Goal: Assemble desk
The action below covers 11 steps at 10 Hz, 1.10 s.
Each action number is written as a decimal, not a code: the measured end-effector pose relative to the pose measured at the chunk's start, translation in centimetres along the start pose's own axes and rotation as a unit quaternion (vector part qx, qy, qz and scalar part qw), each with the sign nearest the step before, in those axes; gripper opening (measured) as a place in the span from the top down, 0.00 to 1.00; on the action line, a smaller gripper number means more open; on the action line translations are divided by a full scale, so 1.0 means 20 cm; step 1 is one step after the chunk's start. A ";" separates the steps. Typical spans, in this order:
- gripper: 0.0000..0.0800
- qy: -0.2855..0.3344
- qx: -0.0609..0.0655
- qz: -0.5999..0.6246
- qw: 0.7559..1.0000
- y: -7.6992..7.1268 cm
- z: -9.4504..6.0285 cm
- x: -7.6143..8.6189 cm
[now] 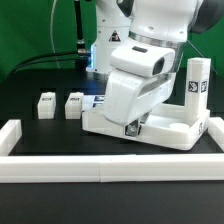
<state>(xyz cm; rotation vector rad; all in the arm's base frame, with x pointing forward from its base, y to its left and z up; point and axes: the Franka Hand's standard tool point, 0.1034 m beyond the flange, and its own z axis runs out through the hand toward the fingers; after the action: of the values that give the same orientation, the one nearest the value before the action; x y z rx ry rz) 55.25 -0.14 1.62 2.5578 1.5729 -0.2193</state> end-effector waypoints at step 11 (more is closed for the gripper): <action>0.92 -0.034 -0.035 -0.261 0.964 0.20 -0.04 0.27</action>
Offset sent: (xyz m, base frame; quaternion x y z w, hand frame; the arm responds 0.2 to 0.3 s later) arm 0.0059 0.0258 0.0170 -0.0605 0.0521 -0.2271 0.9706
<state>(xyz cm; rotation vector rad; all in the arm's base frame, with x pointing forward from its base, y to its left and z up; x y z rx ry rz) 61.28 3.04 1.48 2.0101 2.1502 -0.2892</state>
